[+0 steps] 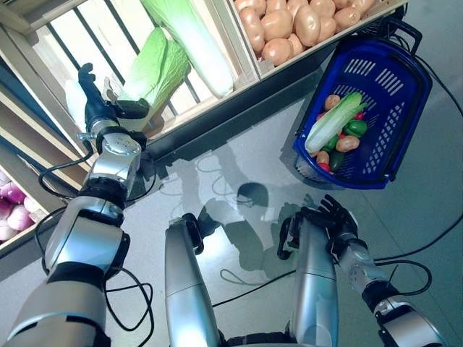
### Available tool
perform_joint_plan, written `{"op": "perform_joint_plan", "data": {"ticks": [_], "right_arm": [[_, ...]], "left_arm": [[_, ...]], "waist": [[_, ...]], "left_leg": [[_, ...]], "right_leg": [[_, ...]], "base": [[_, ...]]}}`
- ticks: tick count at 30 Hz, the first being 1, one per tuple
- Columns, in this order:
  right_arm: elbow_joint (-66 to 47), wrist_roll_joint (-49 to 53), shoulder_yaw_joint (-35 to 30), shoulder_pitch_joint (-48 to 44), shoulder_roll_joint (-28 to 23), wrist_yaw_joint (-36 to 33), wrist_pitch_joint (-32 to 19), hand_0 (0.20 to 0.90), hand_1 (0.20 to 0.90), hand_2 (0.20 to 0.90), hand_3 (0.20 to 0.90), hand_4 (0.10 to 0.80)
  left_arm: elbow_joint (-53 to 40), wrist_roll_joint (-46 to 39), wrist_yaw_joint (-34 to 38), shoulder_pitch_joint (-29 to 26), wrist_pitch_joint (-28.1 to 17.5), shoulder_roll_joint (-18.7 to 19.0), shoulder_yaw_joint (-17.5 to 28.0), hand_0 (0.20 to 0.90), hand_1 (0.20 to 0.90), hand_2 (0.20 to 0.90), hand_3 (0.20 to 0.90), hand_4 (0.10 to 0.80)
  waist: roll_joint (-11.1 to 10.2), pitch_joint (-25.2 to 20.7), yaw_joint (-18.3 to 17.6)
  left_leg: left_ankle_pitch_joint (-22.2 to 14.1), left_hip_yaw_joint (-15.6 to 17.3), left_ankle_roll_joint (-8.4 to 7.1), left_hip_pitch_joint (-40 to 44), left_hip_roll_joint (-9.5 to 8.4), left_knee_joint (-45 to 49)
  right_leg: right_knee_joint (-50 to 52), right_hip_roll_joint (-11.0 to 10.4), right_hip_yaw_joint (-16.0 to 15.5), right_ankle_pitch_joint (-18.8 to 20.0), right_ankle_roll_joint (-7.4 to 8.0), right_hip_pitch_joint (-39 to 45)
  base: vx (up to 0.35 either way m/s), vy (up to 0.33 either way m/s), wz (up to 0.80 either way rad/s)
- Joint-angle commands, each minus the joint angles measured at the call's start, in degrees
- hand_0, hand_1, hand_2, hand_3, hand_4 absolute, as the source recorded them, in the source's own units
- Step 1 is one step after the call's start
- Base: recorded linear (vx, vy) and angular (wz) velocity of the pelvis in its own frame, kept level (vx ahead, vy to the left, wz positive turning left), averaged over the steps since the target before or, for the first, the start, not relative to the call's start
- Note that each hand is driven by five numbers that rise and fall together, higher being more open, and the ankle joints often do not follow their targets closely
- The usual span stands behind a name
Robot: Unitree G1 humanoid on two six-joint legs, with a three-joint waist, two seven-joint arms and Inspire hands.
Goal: Put vegetables into the basket
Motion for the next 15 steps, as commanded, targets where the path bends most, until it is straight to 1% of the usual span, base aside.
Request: {"op": "perform_joint_plan", "data": {"ticks": [1,3,5,6,8,9,10,11,13,14,15], "right_arm": [[-2.2,2.2,-3.1,2.9,-2.2,1.5,-3.6,0.900,0.900,0.900,0.900,0.800],[-2.1,1.9,-3.4,2.7,-2.6,1.8,-3.2,0.900,0.900,0.900,0.900,0.800],[-2.4,2.3,-3.8,3.0,-3.4,2.1,-2.7,0.900,0.900,0.900,0.900,0.800],[-2.7,2.4,-4.0,3.5,-3.7,2.4,-2.6,0.900,0.900,0.900,0.900,0.800],[-3.0,2.4,-4.6,4.2,-3.9,2.9,-2.4,0.900,0.900,0.900,0.900,0.800],[-3.3,2.5,-4.7,4.8,-4.1,3.1,-2.2,0.900,0.900,0.900,0.900,0.800],[-3.3,2.5,-4.8,5.0,-4.1,3.2,-2.2,0.900,0.900,0.900,0.900,0.800],[-3.4,2.6,-5.0,5.5,-4.4,3.6,-2.0,0.900,0.900,0.900,0.900,0.800],[-3.0,2.4,-5.3,5.7,-4.6,3.9,-2.0,0.900,0.900,0.900,0.900,0.800],[-2.7,2.5,-5.4,5.7,-4.9,4.3,-2.1,0.900,0.900,0.900,0.900,0.800],[-2.4,2.4,-5.4,5.4,-5.1,4.4,-2.0,0.900,0.900,0.900,0.900,0.800]], "left_arm": [[5.2,-1.2,-5.4,-4.6,0.2,6.1,-3.5,0.900,0.900,0.900,0.900,0.800],[5.9,-2.3,-7.4,-4.7,-0.8,6.4,-3.9,0.900,0.900,0.900,0.900,0.800],[6.2,-5.7,-13.7,-4.6,-3.9,7.5,-4.2,0.900,0.900,0.900,0.900,0.800],[5.5,-7.4,-16.5,-4.3,-4.0,7.7,-3.9,0.900,0.900,0.900,0.900,0.800],[4.2,-8.2,-19.4,-3.3,-5.7,7.9,-4.0,0.900,0.900,0.900,0.900,0.800],[3.3,-9.0,-21.9,-2.8,-6.7,8.0,-4.1,0.900,0.900,0.900,0.900,0.800],[2.9,-9.3,-22.8,-2.7,-7.0,8.0,-4.1,0.900,0.900,0.900,0.900,0.800],[1.5,-9.3,-25.3,-2.0,-6.9,8.3,-4.1,0.900,0.900,0.900,0.900,0.800],[0.9,-9.3,-28.2,-1.0,-5.9,8.4,-4.4,0.900,0.900,0.900,0.900,0.800],[1.1,-8.0,-28.6,-0.8,-5.2,8.6,-4.5,0.900,0.900,0.900,0.900,0.800],[1.9,-6.6,-29.1,-0.8,-4.5,8.9,-5.5,0.900,0.900,0.900,0.900,0.800]], "waist": [[0.8,-0.7,-1.8],[0.8,-0.5,-1.8],[0.9,-0.2,-1.9],[0.9,-0.1,-1.9],[1.0,-0.1,-1.9],[1.0,-0.1,-1.9],[1.0,-0.1,-1.9],[1.1,-0.1,-1.8],[1.3,-0.1,-1.7],[1.4,-0.1,-1.7],[1.5,-0.1,-1.8]], "left_leg": [[-11.5,3.7,3.98,5.7,1.03,4.1],[-11.6,3.8,4.08,5.7,1.15,4.2],[-11.7,3.9,4.13,5.9,1.37,4.2],[-11.8,4.0,4.27,5.9,1.48,4.4],[-11.9,4.2,4.44,5.7,1.61,4.6],[-12.0,4.3,4.51,5.9,1.65,4.5],[-12.0,4.4,4.55,5.9,1.66,4.4],[-12.1,4.5,4.68,6.2,1.72,4.3],[-12.0,4.7,4.87,7.0,1.65,3.6],[-12.0,4.9,4.94,7.3,1.67,3.3],[-11.8,5.0,4.91,7.6,1.74,3.1]], "right_leg": [[-8.5,-0.3,1.7,5.6,0.23,4.0],[-8.4,-0.3,1.6,5.6,0.23,4.0],[-8.4,-0.4,1.6,5.6,0.25,4.2],[-8.5,-0.5,1.5,5.6,0.25,4.2],[-8.5,-0.6,1.5,5.7,0.32,4.0],[-8.5,-0.6,1.5,5.7,0.31,4.0],[-8.6,-0.6,1.5,5.7,0.32,4.1],[-8.8,-0.7,1.4,5.7,0.25,4.4],[-9.5,-0.7,1.3,5.9,0.26,5.1],[-9.8,-0.7,1.3,5.9,0.24,5.3],[-10.0,-0.7,1.3,6.0,0.22,5.6]], "base": [[0.000,0.000,0.00],[0.006,0.006,-0.02],[0.013,0.008,-0.07],[0.005,-0.003,-0.06],[0.000,0.000,0.00],[0.000,0.000,0.00],[0.000,0.000,0.00],[0.000,0.000,0.00],[0.005,-0.003,0.02],[0.000,0.000,0.00],[0.000,0.000,0.00]]}}
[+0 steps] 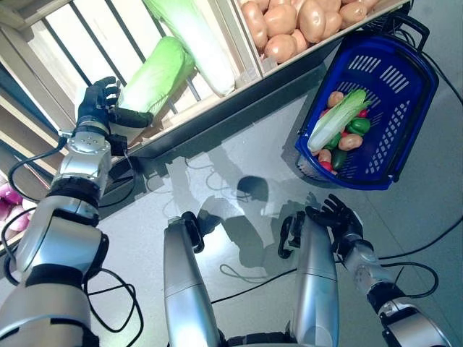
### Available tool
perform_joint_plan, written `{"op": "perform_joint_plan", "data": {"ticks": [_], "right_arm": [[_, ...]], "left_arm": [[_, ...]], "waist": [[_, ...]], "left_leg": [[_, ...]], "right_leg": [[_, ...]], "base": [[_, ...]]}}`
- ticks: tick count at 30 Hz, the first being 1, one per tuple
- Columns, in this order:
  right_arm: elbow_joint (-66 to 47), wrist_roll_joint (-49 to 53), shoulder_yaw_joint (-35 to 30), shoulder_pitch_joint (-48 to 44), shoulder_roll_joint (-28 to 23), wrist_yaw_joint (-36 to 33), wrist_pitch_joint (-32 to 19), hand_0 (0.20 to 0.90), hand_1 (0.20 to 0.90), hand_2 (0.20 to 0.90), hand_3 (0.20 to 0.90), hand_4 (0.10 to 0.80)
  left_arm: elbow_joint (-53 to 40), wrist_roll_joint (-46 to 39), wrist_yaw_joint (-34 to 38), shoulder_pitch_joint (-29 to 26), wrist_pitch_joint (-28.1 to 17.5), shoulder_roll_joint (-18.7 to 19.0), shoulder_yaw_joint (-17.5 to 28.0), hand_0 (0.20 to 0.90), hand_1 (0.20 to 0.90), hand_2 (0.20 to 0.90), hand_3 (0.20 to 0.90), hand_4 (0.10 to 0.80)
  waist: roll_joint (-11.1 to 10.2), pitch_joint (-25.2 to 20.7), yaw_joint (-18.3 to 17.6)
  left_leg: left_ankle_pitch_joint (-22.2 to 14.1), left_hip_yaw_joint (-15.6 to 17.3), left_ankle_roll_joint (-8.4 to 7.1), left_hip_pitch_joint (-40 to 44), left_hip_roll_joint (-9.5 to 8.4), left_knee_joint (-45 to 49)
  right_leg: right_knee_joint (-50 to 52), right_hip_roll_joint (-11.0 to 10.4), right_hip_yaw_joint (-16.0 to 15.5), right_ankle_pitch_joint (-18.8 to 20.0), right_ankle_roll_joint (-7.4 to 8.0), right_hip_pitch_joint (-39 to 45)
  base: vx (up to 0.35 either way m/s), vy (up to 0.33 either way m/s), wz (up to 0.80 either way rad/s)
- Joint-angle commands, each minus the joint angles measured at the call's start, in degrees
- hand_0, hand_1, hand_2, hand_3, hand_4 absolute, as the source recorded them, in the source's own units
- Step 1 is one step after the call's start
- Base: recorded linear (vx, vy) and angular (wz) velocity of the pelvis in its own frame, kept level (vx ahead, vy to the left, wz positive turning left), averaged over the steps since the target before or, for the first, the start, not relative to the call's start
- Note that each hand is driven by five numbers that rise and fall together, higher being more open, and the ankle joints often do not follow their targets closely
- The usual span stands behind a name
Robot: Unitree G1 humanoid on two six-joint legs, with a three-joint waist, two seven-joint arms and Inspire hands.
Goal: Put vegetables into the basket
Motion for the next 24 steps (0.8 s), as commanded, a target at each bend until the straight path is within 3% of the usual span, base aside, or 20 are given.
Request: {"op": "perform_joint_plan", "data": {"ticks": [1,7,12,20,21,24], "right_arm": [[-2.3,2.5,-3.7,4.0,-3.5,2.0,-1.9,0.900,0.900,0.900,0.900,0.800],[-3.8,1.8,-2.9,3.7,-4.4,2.0,-2.3,0.900,0.900,0.900,0.900,0.800],[-2.6,3.2,-2.8,2.4,-4.9,1.7,-2.7,0.900,0.900,0.900,0.900,0.800],[-0.4,4.9,-2.8,0.2,-5.4,1.5,-3.0,0.900,0.900,0.900,0.900,0.800],[0.0,5.4,-2.8,-0.4,-5.2,0.8,-3.3,0.900,0.900,0.900,0.900,0.800],[0.8,6.3,-2.9,-1.6,-4.5,0.5,-4.0,0.900,0.900,0.900,0.900,0.800]], "left_arm": [[-1.6,1.2,-5.0,-0.7,-1.8,1.8,-2.6,0.900,0.900,0.900,0.900,0.800],[0.3,9.2,-5.6,-2.7,2.8,3.3,-6.1,0.900,0.900,0.900,0.900,0.800],[2.6,12.9,-8.1,-4.3,5.7,2.5,-9.4,0.900,0.900,0.900,0.900,0.800],[5.0,24.1,-5.0,-5.7,6.5,1.4,-14.3,0.900,0.900,0.900,0.900,0.800],[5.6,25.3,-2.9,-5.8,7.6,0.6,-14.9,0.672,0.672,0.672,0.672,0.648],[7.1,24.7,2.6,-5.5,8.8,-1.2,-14.6,0.300,0.300,0.300,0.300,0.400]], "waist": [[1.4,-0.1,-2.1],[1.5,-0.1,-2.3],[1.6,-0.1,-2.5],[1.4,-0.1,-2.6],[1.2,-0.1,-2.6],[0.9,-0.1,-2.5]], "left_leg": [[-11.9,4.0,4.50,7.4,0.99,2.9],[-11.9,4.3,4.41,5.8,1.56,3.8],[-11.9,4.5,4.58,4.9,1.58,3.7],[-12.0,4.6,4.47,4.3,1.83,3.9],[-12.0,4.5,4.44,4.1,1.84,4.1],[-12.2,4.1,4.44,3.8,1.64,4.3]], "right_leg": [[-9.9,-0.5,1.2,6.4,0.33,5.5],[-9.2,-0.8,1.5,6.4,0.40,4.2],[-9.3,-1.2,1.2,6.7,0.43,3.1],[-9.3,-1.3,1.0,6.8,0.53,2.5],[-9.2,-1.2,0.9,6.8,0.48,2.4],[-8.9,-1.1,0.9,6.7,0.52,2.2]], "base": [[0.000,0.000,0.00],[-0.010,0.000,-0.01],[-0.039,-0.009,0.02],[-0.023,-0.002,0.01],[-0.039,-0.011,0.00],[-0.043,-0.022,-0.01]]}}
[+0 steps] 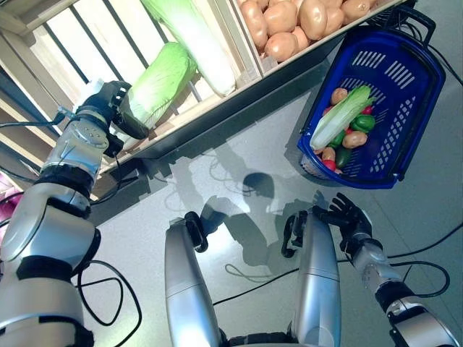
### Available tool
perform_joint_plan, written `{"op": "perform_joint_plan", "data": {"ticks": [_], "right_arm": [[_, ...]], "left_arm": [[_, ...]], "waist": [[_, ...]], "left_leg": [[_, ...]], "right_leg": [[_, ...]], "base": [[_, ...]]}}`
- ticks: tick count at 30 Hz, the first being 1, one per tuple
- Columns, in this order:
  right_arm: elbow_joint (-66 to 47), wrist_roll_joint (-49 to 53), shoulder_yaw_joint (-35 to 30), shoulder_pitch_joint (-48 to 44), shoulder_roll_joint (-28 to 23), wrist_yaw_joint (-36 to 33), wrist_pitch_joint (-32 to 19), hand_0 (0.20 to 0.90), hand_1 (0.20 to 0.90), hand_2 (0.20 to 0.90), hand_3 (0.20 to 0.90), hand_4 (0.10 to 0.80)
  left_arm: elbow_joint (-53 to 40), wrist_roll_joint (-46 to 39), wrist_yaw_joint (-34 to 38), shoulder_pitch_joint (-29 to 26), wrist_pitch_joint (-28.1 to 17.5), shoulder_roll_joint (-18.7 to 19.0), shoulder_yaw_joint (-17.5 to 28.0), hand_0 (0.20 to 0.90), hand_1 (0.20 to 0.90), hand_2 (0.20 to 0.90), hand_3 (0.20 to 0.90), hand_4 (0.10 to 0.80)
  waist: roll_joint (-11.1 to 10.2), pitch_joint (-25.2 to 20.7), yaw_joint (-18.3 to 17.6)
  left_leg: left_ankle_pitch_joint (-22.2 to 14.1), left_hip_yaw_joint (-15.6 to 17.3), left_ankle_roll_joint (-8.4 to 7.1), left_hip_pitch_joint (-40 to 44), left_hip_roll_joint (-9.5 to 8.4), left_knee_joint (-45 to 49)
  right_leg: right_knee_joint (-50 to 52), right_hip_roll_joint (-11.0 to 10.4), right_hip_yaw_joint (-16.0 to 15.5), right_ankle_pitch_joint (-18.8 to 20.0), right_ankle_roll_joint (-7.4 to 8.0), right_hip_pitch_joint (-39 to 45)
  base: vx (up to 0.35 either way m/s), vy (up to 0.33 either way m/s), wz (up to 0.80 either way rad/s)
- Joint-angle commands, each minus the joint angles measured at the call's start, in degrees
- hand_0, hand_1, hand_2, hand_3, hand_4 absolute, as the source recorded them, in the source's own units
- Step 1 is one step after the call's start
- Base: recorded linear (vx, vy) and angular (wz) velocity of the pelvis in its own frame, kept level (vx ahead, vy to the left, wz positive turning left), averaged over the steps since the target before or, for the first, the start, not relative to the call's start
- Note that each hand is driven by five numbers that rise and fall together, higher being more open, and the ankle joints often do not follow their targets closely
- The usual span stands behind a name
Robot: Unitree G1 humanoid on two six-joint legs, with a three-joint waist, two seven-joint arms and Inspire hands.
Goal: Put vegetables into the basket
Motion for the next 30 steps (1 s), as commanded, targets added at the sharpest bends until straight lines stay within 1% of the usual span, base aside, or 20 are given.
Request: {"op": "perform_joint_plan", "data": {"ticks": [1,5,7,8,10,11,14,17,18,21,23,24,27,28,30], "right_arm": [[0.4,4.1,-3.1,-1.0,-1.4,0.2,-5.0,0.900,0.900,0.900,0.900,0.800],[0.5,4.4,-2.6,-2.9,-0.2,-2.4,-5.7,0.900,0.900,0.900,0.900,0.800],[0.8,4.7,-2.4,-4.5,0.7,-4.1,-6.3,0.900,0.900,0.900,0.900,0.800],[0.8,4.7,-2.3,-4.6,0.8,-4.3,-6.3,0.900,0.900,0.900,0.900,0.800],[0.8,4.5,-2.5,-5.5,1.2,-5.3,-6.2,0.900,0.900,0.900,0.900,0.800],[1.0,4.5,-2.6,-5.8,1.4,-5.9,-6.2,0.900,0.900,0.900,0.900,0.800],[0.8,5.5,-3.0,-6.1,1.5,-6.6,-5.4,0.900,0.900,0.900,0.900,0.800],[0.4,6.7,-3.6,-5.4,1.6,-5.6,-4.7,0.900,0.900,0.900,0.900,0.800],[-0.3,5.7,-3.7,-4.8,1.6,-5.4,-5.1,0.900,0.900,0.900,0.900,0.800],[-1.4,6.1,-3.7,-3.6,1.7,-4.4,-6.0,0.900,0.900,0.900,0.900,0.800],[-3.0,5.7,-3.7,-1.5,2.0,-3.6,-7.0,0.900,0.900,0.900,0.900,0.800],[-3.0,5.7,-3.7,-1.4,2.0,-3.7,-7.0,0.900,0.900,0.900,0.900,0.800],[-5.9,4.1,-3.7,1.7,2.7,-4.6,-8.2,0.900,0.900,0.900,0.900,0.800],[-6.1,4.1,-3.7,1.8,2.7,-4.6,-8.3,0.900,0.900,0.900,0.900,0.800],[-8.5,3.4,-4.1,3.7,2.9,-5.2,-9.6,0.900,0.900,0.900,0.900,0.800]], "left_arm": [[6.3,2.6,5.3,0.4,4.3,-3.3,-2.3,0.300,0.300,0.300,0.300,0.400],[7.7,1.9,9.4,1.8,4.9,-5.9,-1.0,0.300,0.300,0.300,0.300,0.400],[8.6,-2.7,11.0,3.4,4.9,-8.2,1.2,0.300,0.300,0.300,0.300,0.400],[8.6,-3.1,11.5,3.6,4.9,-8.5,1.5,0.300,0.300,0.300,0.300,0.400],[9.1,-2.6,13.3,4.7,4.2,-9.5,3.2,0.300,0.300,0.300,0.300,0.400],[9.3,-2.8,15.3,5.5,3.1,-9.7,4.2,0.300,0.300,0.300,0.300,0.400],[8.6,-2.9,17.7,6.7,2.3,-9.4,5.9,0.300,0.300,0.300,0.300,0.400],[7.6,-3.6,17.4,7.5,2.6,-8.6,6.8,0.300,0.300,0.300,0.300,0.400],[7.1,-4.3,16.9,7.9,2.9,-8.0,7.2,0.300,0.300,0.300,0.300,0.400],[6.3,-5.0,16.7,9.1,2.4,-7.1,8.0,0.300,0.300,0.300,0.300,0.400],[4.8,-6.1,16.0,12.1,1.2,-6.2,9.4,0.300,0.300,0.300,0.300,0.400],[4.7,-6.0,16.0,12.1,1.3,-6.2,9.4,0.300,0.300,0.300,0.300,0.400],[1.8,-6.7,13.9,17.7,-1.0,-5.2,12.6,0.300,0.300,0.300,0.300,0.400],[1.5,-6.6,13.8,18.0,-1.1,-5.2,12.9,0.300,0.300,0.300,0.300,0.400],[-1.5,-6.6,13.4,21.3,-2.4,-4.5,14.9,0.300,0.300,0.300,0.300,0.400]], "waist": [[-0.5,-0.1,-2.1],[-1.0,-0.1,-1.8],[-1.4,-0.1,-1.5],[-1.4,-0.1,-1.5],[-1.6,-0.1,-1.2],[-1.7,-0.1,-1.1],[-1.6,-0.1,-1.1],[-1.3,-0.1,-1.2],[-1.1,-0.1,-1.3],[-0.9,-0.1,-1.3],[-0.4,-1.8,-1.3],[-0.4,-1.8,-1.3],[0.3,-5.0,-1.1],[0.4,-5.1,-1.1],[0.7,-7.0,-0.9]], "left_leg": [[-11.9,2.9,4.47,3.9,0.99,4.7],[-11.9,2.5,4.31,3.5,0.82,5.1],[-11.8,2.2,4.24,3.4,0.78,5.1],[-11.8,2.2,4.22,3.4,0.78,5.1],[-11.6,2.1,4.26,3.7,0.72,4.8],[-11.5,2.1,4.28,4.1,0.69,4.4],[-10.7,2.5,4.23,6.0,0.78,2.7],[-9.8,3.0,4.19,8.3,0.93,0.7],[-9.1,3.4,4.14,10.6,0.90,-1.4],[-8.1,3.7,4.00,13.8,0.83,-4.1],[-6.7,5.0,3.86,18.8,0.56,-8.5],[-6.6,5.0,3.86,18.9,0.54,-8.5],[-4.3,6.9,4.09,27.0,-0.04,-15.9],[-4.2,7.0,4.10,27.6,-0.09,-16.4],[-3.1,7.9,4.33,32.3,-0.54,-20.7]], "right_leg": [[-8.6,-0.9,0.6,6.9,0.29,2.6],[-8.4,-0.6,0.4,6.9,0.25,2.4],[-8.3,-0.3,0.3,6.9,0.18,2.3],[-8.2,-0.2,0.3,6.9,0.18,2.3],[-8.5,0.0,0.2,6.9,0.15,2.6],[-8.7,0.2,0.1,6.9,0.12,3.0],[-10.0,1.0,0.0,7.1,0.06,4.9],[-11.7,1.4,0.0,7.6,-0.04,7.2],[-13.3,1.6,0.1,7.9,-0.21,9.4],[-15.4,1.6,0.0,8.3,-0.52,12.5],[-18.4,1.3,-0.5,9.0,-0.84,16.9],[-18.5,1.3,-0.5,9.0,-0.83,17.1],[-23.5,0.8,-1.6,10.0,-1.23,24.4],[-23.9,0.7,-1.7,10.1,-1.26,24.9],[-27.3,0.4,-2.4,10.7,-1.29,29.3]], "base": [[-0.044,-0.035,0.00],[-0.040,-0.042,-0.01],[-0.041,-0.046,-0.03],[0.000,0.000,0.00],[-0.008,-0.013,-0.02],[-0.009,-0.014,-0.04],[0.000,0.009,-0.08],[0.021,0.019,-0.12],[0.026,0.013,-0.18],[0.041,0.006,-0.10],[0.095,0.000,-0.05],[0.102,-0.002,-0.07],[0.137,-0.002,-0.08],[0.148,0.014,-0.01],[0.160,0.026,0.01]]}}
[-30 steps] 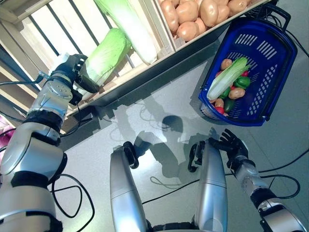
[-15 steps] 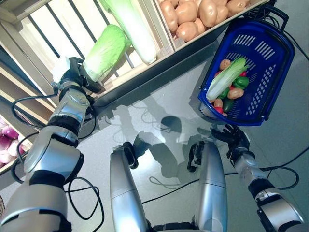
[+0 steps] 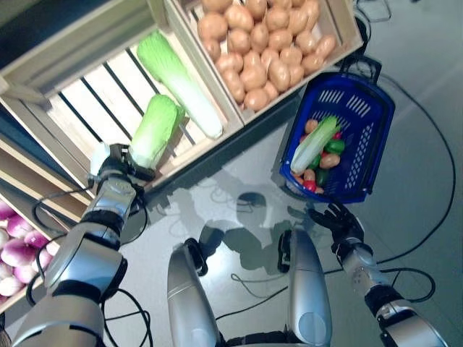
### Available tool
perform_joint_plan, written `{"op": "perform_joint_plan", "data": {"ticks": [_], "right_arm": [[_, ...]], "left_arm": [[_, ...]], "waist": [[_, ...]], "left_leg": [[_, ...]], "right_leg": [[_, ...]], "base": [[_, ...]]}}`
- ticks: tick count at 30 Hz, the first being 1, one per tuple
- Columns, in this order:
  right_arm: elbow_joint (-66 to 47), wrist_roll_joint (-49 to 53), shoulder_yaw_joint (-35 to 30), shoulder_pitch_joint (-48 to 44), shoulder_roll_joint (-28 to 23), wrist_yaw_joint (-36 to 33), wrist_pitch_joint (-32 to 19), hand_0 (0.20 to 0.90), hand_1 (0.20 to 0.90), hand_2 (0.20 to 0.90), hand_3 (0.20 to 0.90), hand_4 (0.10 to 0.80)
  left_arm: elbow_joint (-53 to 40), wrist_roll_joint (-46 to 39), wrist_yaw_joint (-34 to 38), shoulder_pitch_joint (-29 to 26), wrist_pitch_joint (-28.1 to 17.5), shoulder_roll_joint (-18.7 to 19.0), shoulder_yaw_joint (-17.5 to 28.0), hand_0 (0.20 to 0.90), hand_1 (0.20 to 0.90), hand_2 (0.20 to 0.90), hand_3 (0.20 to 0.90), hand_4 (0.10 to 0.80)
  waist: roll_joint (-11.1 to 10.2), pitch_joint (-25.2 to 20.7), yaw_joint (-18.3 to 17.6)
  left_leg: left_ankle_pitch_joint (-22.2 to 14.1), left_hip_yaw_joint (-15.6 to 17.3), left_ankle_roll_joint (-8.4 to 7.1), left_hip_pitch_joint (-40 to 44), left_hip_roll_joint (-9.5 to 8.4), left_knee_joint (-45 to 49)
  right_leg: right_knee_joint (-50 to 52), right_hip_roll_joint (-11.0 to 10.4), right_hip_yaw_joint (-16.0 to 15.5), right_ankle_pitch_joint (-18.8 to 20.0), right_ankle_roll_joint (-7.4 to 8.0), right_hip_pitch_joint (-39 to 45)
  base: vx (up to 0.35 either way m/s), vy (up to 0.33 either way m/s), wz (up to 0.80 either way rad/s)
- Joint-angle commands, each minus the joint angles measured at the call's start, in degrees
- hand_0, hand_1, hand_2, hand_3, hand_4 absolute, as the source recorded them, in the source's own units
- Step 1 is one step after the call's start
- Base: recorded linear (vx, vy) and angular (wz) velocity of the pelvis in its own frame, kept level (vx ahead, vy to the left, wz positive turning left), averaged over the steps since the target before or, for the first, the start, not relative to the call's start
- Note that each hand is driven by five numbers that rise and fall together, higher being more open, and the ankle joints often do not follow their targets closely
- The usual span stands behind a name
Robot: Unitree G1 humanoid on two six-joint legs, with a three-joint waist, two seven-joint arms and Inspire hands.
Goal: Put vegetables into the basket
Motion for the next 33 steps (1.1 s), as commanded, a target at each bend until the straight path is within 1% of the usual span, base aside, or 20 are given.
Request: {"op": "perform_joint_plan", "data": {"ticks": [1,2,3,5,7,8,9,10,11,14,16,17,19,21,24,26,28,29,33], "right_arm": [[-6.1,-1.0,-4.2,2.2,-1.2,-2.6,-9.2,0.900,0.900,0.900,0.900,0.800],[-6.1,-1.0,-4.2,2.3,-1.2,-2.6,-9.2,0.900,0.900,0.900,0.900,0.800],[-9.1,-2.1,-5.1,4.5,-0.5,-4.7,-10.0,0.900,0.900,0.900,0.900,0.800],[-11.4,-3.3,-6.1,7.3,0.7,-7.6,-11.0,0.900,0.900,0.900,0.900,0.800],[-12.0,-3.7,-6.5,8.5,1.5,-8.5,-10.8,0.900,0.900,0.900,0.900,0.800],[-13.2,-3.1,-6.8,9.6,2.3,-7.9,-10.3,0.900,0.900,0.900,0.900,0.800],[-13.4,-2.7,-6.8,9.8,2.4,-7.4,-10.2,0.900,0.900,0.900,0.900,0.800],[-15.9,-1.9,-6.8,11.9,3.7,-6.1,-9.0,0.900,0.900,0.900,0.900,0.800],[-17.0,-1.7,-6.7,12.5,4.2,-4.7,-8.6,0.900,0.900,0.900,0.900,0.800],[-21.2,-1.7,-5.7,13.7,5.1,-2.5,-6.4,0.900,0.900,0.900,0.900,0.800],[-23.4,-2.4,-4.8,13.8,5.6,-2.5,-5.4,0.900,0.900,0.900,0.900,0.800],[-25.4,-3.5,-4.3,13.5,6.1,-2.6,-4.5,0.900,0.900,0.900,0.900,0.800],[-26.6,-4.8,-3.5,13.3,6.7,-2.6,-4.2,0.900,0.900,0.900,0.900,0.800],[-27.9,-4.6,-2.4,12.9,7.5,-1.8,-3.9,0.900,0.900,0.900,0.900,0.800],[-31.1,-5.1,0.1,12.1,8.9,-0.4,-2.6,0.900,0.900,0.900,0.900,0.800],[-31.9,-4.6,0.8,11.5,9.3,-0.2,-1.5,0.900,0.900,0.900,0.900,0.800],[-32.6,-4.0,2.0,11.0,10.0,-1.0,-0.3,0.900,0.900,0.900,0.900,0.800],[-32.8,-4.0,2.2,10.8,10.2,-1.4,0.0,0.900,0.900,0.900,0.900,0.800],[-34.2,-2.9,5.0,7.8,11.6,-3.9,2.1,0.900,0.900,0.900,0.900,0.800]], "left_arm": [[-3.9,0.1,1.5,3.9,-4.6,4.0,3.4,0.300,0.300,0.300,0.300,0.400],[-4.0,0.1,1.5,3.9,-4.6,4.0,3.4,0.300,0.300,0.300,0.300,0.400],[-7.3,1.3,1.1,7.0,-5.1,3.6,5.3,0.300,0.300,0.300,0.300,0.400],[-11.3,3.3,1.6,11.4,-6.5,3.0,6.9,0.300,0.300,0.300,0.300,0.400],[-12.7,4.2,2.2,13.7,-7.2,2.3,8.0,0.300,0.300,0.300,0.300,0.400],[-14.6,5.2,3.0,15.8,-7.5,1.7,9.0,0.300,0.300,0.300,0.300,0.400],[-15.0,5.4,3.1,16.2,-7.7,1.6,9.2,0.300,0.300,0.300,0.300,0.400],[-18.0,7.1,3.8,19.4,-8.1,0.6,10.6,0.300,0.300,0.300,0.300,0.400],[-18.8,7.6,4.2,20.8,-8.9,0.0,11.2,0.300,0.300,0.300,0.300,0.400],[-22.3,8.7,4.0,23.6,-10.1,-0.5,13.1,0.300,0.300,0.300,0.300,0.400],[-24.6,9.5,4.5,24.9,-11.1,-0.8,13.3,0.300,0.300,0.300,0.300,0.400],[-27.1,9.6,4.8,25.7,-11.3,-0.9,13.4,0.300,0.300,0.300,0.300,0.400],[-28.8,8.9,5.1,26.1,-12.0,-1.0,13.3,0.300,0.300,0.300,0.300,0.400],[-30.3,9.9,5.2,26.0,-12.8,-1.5,13.2,0.300,0.300,0.300,0.300,0.400],[-34.9,11.3,6.3,25.5,-13.1,-2.3,11.7,0.300,0.300,0.300,0.300,0.400],[-36.3,12.2,7.1,25.2,-13.6,-2.9,11.2,0.300,0.300,0.300,0.300,0.400],[-38.6,16.7,8.8,24.8,-13.1,-3.8,10.0,0.300,0.300,0.300,0.300,0.400],[-39.2,17.7,8.9,24.7,-12.8,-3.8,9.6,0.300,0.300,0.300,0.300,0.400],[-41.6,22.7,11.4,22.4,-12.0,-5.7,5.3,0.300,0.300,0.300,0.300,0.400]], "waist": [[2.0,-7.6,0.8],[2.0,-7.5,0.8],[2.1,-9.1,1.1],[2.3,-11.3,1.6],[2.6,-12.4,1.8],[2.9,-13.8,2.1],[2.9,-13.9,2.1],[3.3,-16.0,2.4],[3.4,-16.8,2.5],[3.7,-18.9,2.9],[3.9,-20.0,3.0],[3.9,-20.8,3.2],[4.0,-21.4,3.4],[4.1,-22.3,3.7],[4.0,-23.7,4.4],[4.0,-24.1,4.7],[3.8,-24.5,5.1],[3.7,-24.6,5.2],[3.1,-25.4,5.8]], "left_leg": [[-2.9,2.2,4.93,7.5,-2.05,-5.5],[-2.9,2.2,4.93,7.5,-2.06,-5.5],[-2.3,2.9,5.07,11.3,-2.75,-8.7],[-0.9,3.3,4.85,16.4,-4.03,-13.9],[0.1,3.7,4.72,19.1,-4.68,-16.8],[2.5,4.6,5.00,21.2,-5.27,-20.3],[2.8,4.6,4.97,21.7,-5.36,-20.8],[4.5,5.3,4.71,25.6,-6.50,-25.8],[5.3,5.6,4.55,27.1,-6.87,-27.7],[7.4,6.2,4.17,31.6,-8.07,-33.8],[9.0,6.2,3.85,34.0,-8.65,-37.5],[10.0,6.1,3.76,35.7,-9.28,-40.3],[10.9,6.1,3.64,36.9,-9.63,-42.5],[12.0,6.2,3.53,38.0,-9.94,-45.4],[13.6,5.8,3.26,40.2,-10.60,-50.5],[13.9,5.7,3.26,40.7,-10.74,-51.6],[14.1,5.3,3.13,41.1,-10.71,-52.8],[14.1,5.2,3.08,41.1,-10.70,-53.0],[14.0,3.6,2.64,40.0,-10.71,-53.2]], "right_leg": [[-10.1,-2.1,-0.4,7.7,-3.35,6.2],[-10.1,-2.1,-0.4,7.7,-3.35,6.3],[-13.4,-2.5,-1.4,8.4,-3.01,10.1],[-19.0,-2.7,-2.9,9.9,-2.30,15.6],[-22.2,-2.5,-3.7,10.8,-2.00,18.5],[-26.5,-2.1,-4.8,13.2,-2.13,20.8],[-27.1,-2.0,-4.9,13.4,-2.08,21.3],[-32.9,-1.6,-6.1,15.1,-1.41,25.7],[-35.4,-1.4,-6.6,16.0,-1.17,27.5],[-42.9,-0.7,-7.9,18.3,-0.31,33.0],[-46.6,-0.4,-8.4,19.9,0.29,35.5],[-49.6,-0.1,-8.6,21.4,0.92,37.4],[-51.5,0.1,-8.7,22.6,1.37,38.5],[-54.4,0.5,-9.0,24.1,1.90,39.6],[-58.7,1.1,-10.0,26.4,2.68,41.7],[-59.6,1.2,-10.4,26.8,2.81,42.3],[-61.1,1.5,-10.9,27.3,2.90,43.1],[-61.4,1.6,-11.1,27.5,2.92,43.2],[-63.8,2.7,-11.4,28.2,2.71,43.9]], "base": [[0.112,0.020,0.02],[0.176,0.014,0.05],[0.184,0.005,0.07],[0.217,0.008,0.11],[0.136,0.007,-0.04],[0.089,0.001,-0.10],[0.147,-0.017,-0.03],[0.163,-0.027,-0.01],[0.201,-0.036,0.02],[0.093,-0.039,0.04],[0.057,-0.060,0.04],[0.038,-0.078,0.12],[0.010,-0.068,0.09],[0.006,-0.060,0.08],[0.008,-0.085,0.08],[-0.012,-0.072,0.06],[-0.017,-0.087,0.01],[-0.026,-0.093,-0.01],[-0.042,-0.093,0.02]]}}
